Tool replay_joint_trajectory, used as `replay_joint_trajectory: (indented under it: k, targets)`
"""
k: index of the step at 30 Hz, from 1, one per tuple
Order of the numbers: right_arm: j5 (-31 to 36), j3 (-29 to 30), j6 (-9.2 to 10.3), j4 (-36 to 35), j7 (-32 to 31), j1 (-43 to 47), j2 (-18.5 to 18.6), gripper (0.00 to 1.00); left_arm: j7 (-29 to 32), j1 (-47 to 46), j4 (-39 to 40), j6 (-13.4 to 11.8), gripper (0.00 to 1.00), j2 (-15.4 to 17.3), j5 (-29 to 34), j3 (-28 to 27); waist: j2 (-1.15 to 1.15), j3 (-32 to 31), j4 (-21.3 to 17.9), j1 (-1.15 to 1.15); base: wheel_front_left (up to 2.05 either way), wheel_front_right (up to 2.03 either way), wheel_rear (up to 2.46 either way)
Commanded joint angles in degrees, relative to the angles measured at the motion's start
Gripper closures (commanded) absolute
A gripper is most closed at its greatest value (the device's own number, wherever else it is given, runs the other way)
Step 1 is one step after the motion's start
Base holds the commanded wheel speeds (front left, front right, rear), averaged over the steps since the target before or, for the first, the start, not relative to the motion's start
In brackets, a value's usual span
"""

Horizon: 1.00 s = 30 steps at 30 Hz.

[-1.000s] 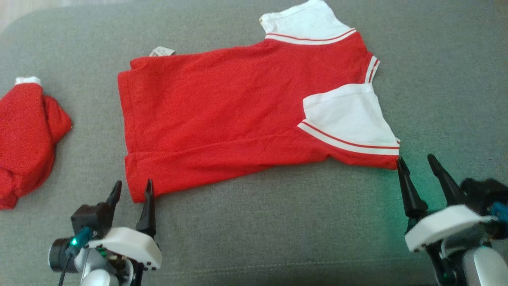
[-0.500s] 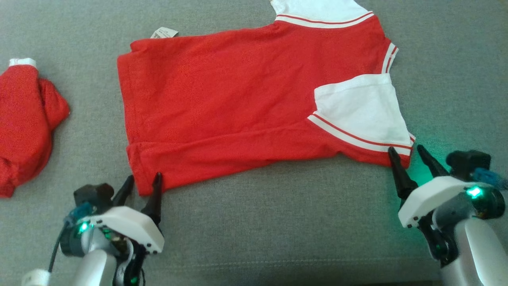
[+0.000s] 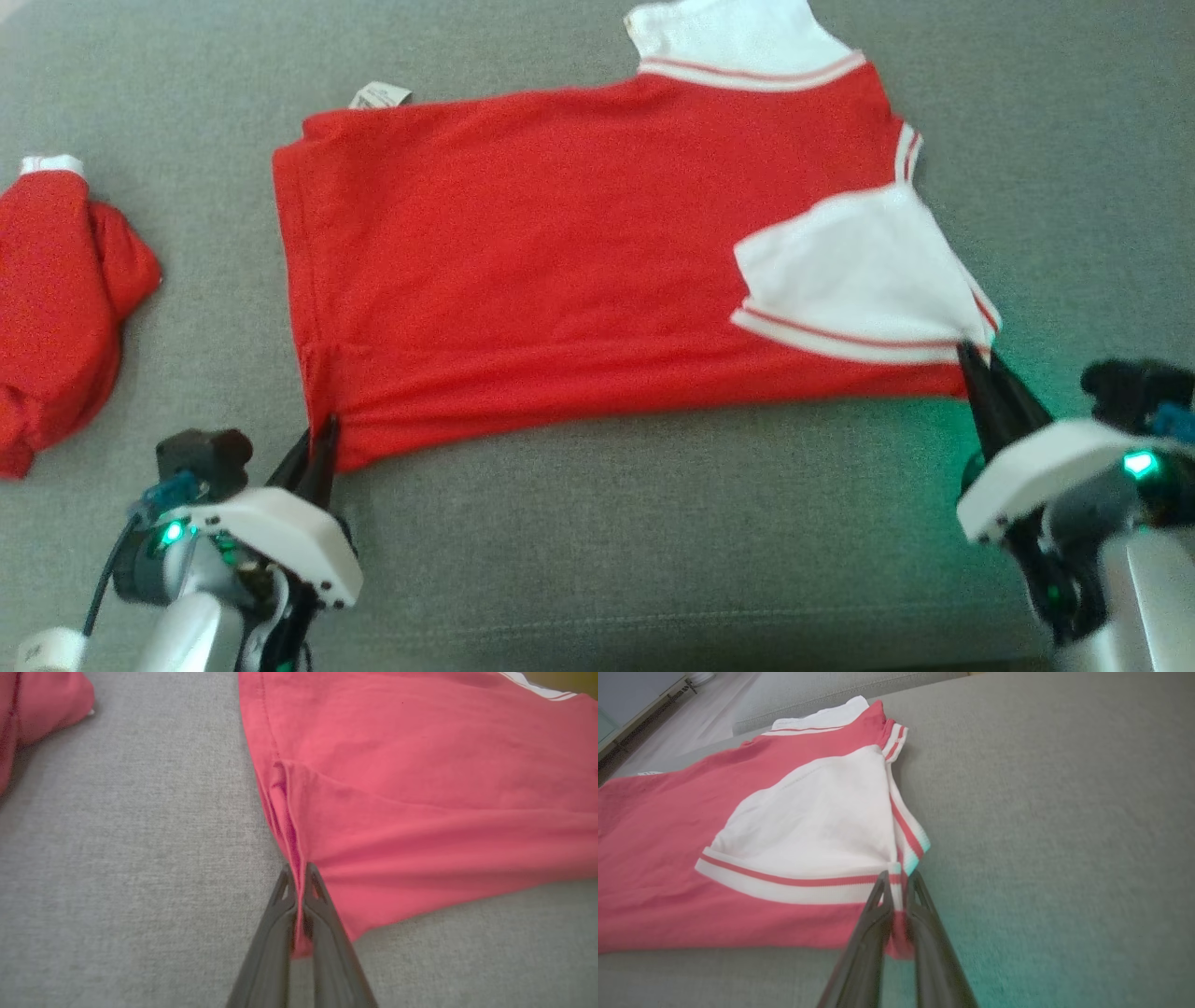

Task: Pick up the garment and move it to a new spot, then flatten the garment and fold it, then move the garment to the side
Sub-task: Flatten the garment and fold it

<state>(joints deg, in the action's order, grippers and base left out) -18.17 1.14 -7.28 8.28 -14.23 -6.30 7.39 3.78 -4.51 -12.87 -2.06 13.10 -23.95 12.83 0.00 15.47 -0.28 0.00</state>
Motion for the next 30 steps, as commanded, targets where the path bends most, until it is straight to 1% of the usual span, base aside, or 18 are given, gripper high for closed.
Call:
replay_joint_trajectory:
  k: [1, 8, 11, 12, 13, 14, 15, 19, 24, 25, 26, 29, 30]
  targets:
    - [-0.4, 0.0, -0.21, -2.6, -0.4, 1.7, 0.0, 1.0, 0.3, -0.1, 2.5, -0.6, 1.0, 2.2, 0.6, -2.1, 0.0, -0.6, -0.2, 0.0, 0.0, 0.0, 0.0]
    - [-0.4, 2.7, -0.21, -10.2, -3.1, 10.7, -2.5, 1.0, 5.5, 4.6, 9.7, -2.3, 1.0, 5.1, 0.3, -2.9, 0.0, -2.3, -1.2, 0.0, 0.0, 0.0, 0.0]
    - [-0.3, 3.1, -0.21, -13.0, -3.9, 13.7, -3.4, 1.0, 7.7, 6.5, 12.0, -2.8, 1.0, 5.8, -0.2, -2.9, 0.0, -2.7, -1.8, 0.0, 0.0, 0.0, 0.0]
    - [-0.4, 3.4, -0.21, -13.6, -4.0, 14.2, -3.6, 0.53, 7.9, 6.8, 12.6, -3.0, 1.0, 5.9, -0.2, -3.0, 0.0, -2.8, -2.0, 0.0, 0.0, 0.0, 0.0]
    - [-0.8, 3.7, -0.21, -14.0, -4.0, 14.6, -3.8, 0.0, 7.8, 7.1, 13.1, -3.0, 0.99, 6.1, 0.1, -2.8, 0.0, -2.9, -2.1, 0.0, 0.0, 0.0, 0.0]
    - [-0.7, 3.7, -0.21, -14.4, -3.8, 14.8, -4.0, 0.0, 8.1, 7.4, 13.2, -3.0, 0.16, 6.1, 0.3, -2.4, 0.0, -3.0, -2.2, 0.0, 0.0, 0.0, 0.0]
    - [-0.4, 3.6, -0.21, -14.8, -3.4, 14.9, -4.1, 0.0, 8.1, 7.6, 13.4, -3.2, 0.0, 5.9, 0.3, -2.2, 0.0, -3.1, -2.3, 0.0, 0.0, 0.0, 0.0]
    - [1.9, 2.9, -0.21, -16.9, 0.4, 13.8, -4.2, 0.0, 5.8, 8.3, 14.2, -4.9, 0.0, 4.5, 0.6, -2.6, 0.0, -3.8, -2.5, 0.0, 0.0, 0.0, 0.0]
    - [4.7, 1.3, -0.21, -19.8, 5.1, 11.3, -3.6, 0.0, -1.2, 8.4, 16.3, -7.1, 0.0, 2.6, 2.6, -3.2, 0.0, -5.2, -2.3, 0.0, 0.0, 0.0, 0.0]
    - [5.1, 0.8, -0.21, -20.2, 5.6, 10.9, -3.3, 0.0, -2.5, 8.3, 16.7, -7.5, 0.0, 2.4, 3.4, -3.2, 0.0, -5.5, -2.1, 0.0, 0.0, 0.0, 0.0]
    - [5.1, 0.8, -0.21, -20.2, 5.6, 10.9, -3.3, 0.0, -2.5, 8.3, 16.7, -7.5, 0.0, 2.4, 3.4, -3.2, 0.0, -5.5, -2.1, 0.0, 0.0, 0.0, 0.0]
    - [6.3, -0.8, -0.21, -21.5, 6.1, 9.2, -2.6, 0.0, -6.6, 7.3, 17.8, -8.8, 0.0, 2.0, 6.0, -2.7, 0.0, -6.5, -1.5, 0.0, 0.0, 0.0, 0.0]
    - [6.3, -0.8, -0.21, -21.5, 6.1, 9.2, -2.6, 0.0, -6.6, 7.3, 17.8, -8.8, 0.0, 2.0, 6.0, -2.7, 0.0, -6.5, -1.5, 0.0, 0.0, 0.0, 0.0]
